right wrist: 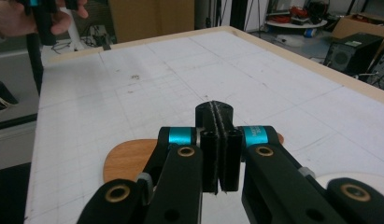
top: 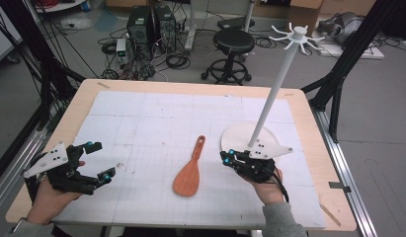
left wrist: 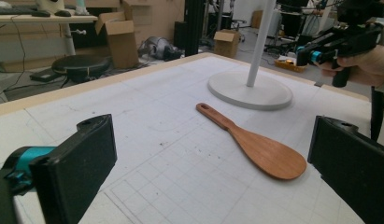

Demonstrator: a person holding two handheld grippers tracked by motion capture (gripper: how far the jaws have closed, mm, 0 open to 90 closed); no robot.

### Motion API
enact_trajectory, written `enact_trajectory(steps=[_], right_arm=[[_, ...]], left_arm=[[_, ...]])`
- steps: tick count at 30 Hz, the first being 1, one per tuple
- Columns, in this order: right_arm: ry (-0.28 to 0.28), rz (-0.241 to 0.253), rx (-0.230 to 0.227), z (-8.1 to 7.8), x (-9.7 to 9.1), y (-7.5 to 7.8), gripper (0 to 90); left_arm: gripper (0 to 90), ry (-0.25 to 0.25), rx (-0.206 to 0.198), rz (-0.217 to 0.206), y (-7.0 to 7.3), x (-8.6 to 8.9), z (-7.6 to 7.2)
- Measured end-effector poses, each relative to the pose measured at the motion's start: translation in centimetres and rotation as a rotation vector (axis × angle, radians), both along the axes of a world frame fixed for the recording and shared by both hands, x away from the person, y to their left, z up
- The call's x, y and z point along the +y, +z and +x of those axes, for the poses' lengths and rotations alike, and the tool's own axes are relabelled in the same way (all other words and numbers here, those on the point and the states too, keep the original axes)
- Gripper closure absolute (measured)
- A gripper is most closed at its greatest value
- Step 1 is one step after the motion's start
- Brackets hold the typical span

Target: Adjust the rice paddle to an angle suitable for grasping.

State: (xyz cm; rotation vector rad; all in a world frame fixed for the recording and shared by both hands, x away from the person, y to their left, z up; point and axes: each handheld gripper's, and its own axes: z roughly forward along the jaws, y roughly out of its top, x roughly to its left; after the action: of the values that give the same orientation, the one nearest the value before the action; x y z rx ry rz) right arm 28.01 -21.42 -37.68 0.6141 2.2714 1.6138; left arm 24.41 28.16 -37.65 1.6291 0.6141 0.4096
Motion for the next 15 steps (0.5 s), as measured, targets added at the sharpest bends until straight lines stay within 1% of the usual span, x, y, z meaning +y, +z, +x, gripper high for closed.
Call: enact_trajectory(steps=[1, 3, 8, 9, 10, 12, 15], right_arm=[[-0.001, -0.015, -0.004, 0.3, 0.7, -0.2, 89.8], [-0.003, -0.029, -0.004, 0.6, 1.2, -0.4, 89.8], [0.004, -0.016, 0.012, 1.3, 2.1, -0.7, 89.8], [0.003, 0.003, 0.029, 1.9, 2.7, -0.9, 89.8], [0.005, -0.003, 0.029, 2.1, 2.9, -0.9, 89.8], [0.005, -0.022, 0.046, 2.6, 3.5, -1.0, 89.8], [0.014, -0.035, 0.045, 3.1, 4.1, -1.1, 89.8]], left_arm=[[1.7, -0.009, 0.001, -0.012, 0.0, 0.1, 0.0], [1.7, -0.005, 0.004, -0.017, 0.0, 0.1, 0.0], [1.7, -0.006, 0.013, -0.002, -0.3, 0.0, 0.1], [1.7, -0.005, 0.019, -0.003, -0.5, 0.0, 0.2], [1.7, -0.006, 0.023, 0.0, -0.6, 0.0, 0.2], [1.7, -0.006, 0.032, 0.002, -0.8, -0.1, 0.3], [1.7, -0.004, 0.034, 0.003, -0.9, -0.1, 0.3]])
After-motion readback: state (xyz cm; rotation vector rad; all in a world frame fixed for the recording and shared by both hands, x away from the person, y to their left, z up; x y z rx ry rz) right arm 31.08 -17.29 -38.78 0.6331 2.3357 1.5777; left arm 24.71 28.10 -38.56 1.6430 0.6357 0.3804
